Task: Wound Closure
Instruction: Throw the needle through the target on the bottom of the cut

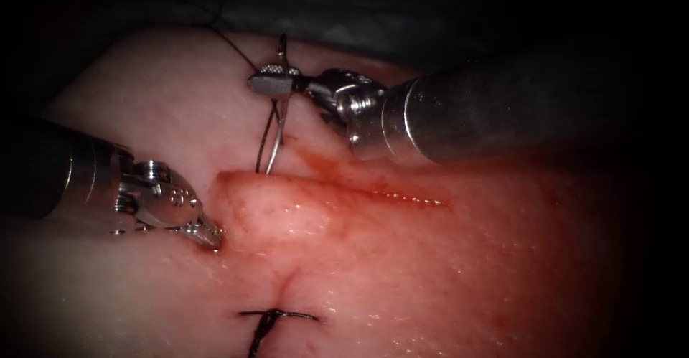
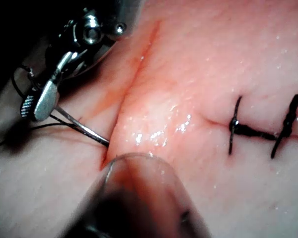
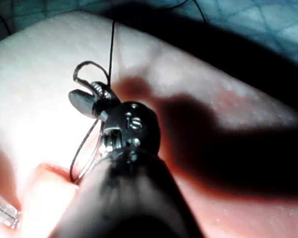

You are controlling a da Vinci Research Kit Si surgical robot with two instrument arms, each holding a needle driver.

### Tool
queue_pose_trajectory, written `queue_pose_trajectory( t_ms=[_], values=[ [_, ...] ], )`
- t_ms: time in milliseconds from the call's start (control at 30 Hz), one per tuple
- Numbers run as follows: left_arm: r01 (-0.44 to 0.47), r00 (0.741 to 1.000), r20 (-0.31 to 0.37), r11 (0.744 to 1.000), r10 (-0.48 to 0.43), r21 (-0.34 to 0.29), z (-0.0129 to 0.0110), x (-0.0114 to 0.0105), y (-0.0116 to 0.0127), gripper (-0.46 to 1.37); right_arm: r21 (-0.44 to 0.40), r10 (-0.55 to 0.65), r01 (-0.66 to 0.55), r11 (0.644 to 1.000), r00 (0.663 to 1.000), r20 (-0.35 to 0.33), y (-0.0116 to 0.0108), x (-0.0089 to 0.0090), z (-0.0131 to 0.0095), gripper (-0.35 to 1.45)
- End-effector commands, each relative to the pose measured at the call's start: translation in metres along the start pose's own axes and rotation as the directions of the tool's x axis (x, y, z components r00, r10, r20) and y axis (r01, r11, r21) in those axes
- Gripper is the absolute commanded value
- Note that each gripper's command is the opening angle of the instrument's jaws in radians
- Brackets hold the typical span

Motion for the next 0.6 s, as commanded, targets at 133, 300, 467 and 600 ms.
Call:
queue_pose_trajectory(
  t_ms=[133, 300, 467, 600],
  values=[
    [0.001, 1.000, 0.003, 1.000, -0.001, -0.010, 0.0001, 0.0001, 0.0000, -0.35, 0.007, 0.087, -0.088, 0.996, 0.996, 0.024, 0.0000, -0.0003, 0.0002, -0.35],
    [0.001, 1.000, 0.002, 1.000, -0.001, -0.010, 0.0001, 0.0001, 0.0000, -0.35, 0.016, 0.226, -0.227, 0.974, 0.973, 0.050, 0.0000, -0.0011, 0.0004, -0.35],
    [0.001, 1.000, 0.003, 1.000, -0.001, -0.010, 0.0001, 0.0001, 0.0000, -0.35, -0.015, 0.357, -0.358, 0.934, 0.930, 0.088, 0.0000, -0.0023, 0.0007, -0.35],
    [0.001, 1.000, 0.003, 1.000, -0.001, -0.010, 0.0001, 0.0001, 0.0000, -0.35, -0.003, 0.402, -0.404, 0.915, 0.909, 0.110, -0.0002, -0.0028, 0.0009, -0.35]
  ],
)
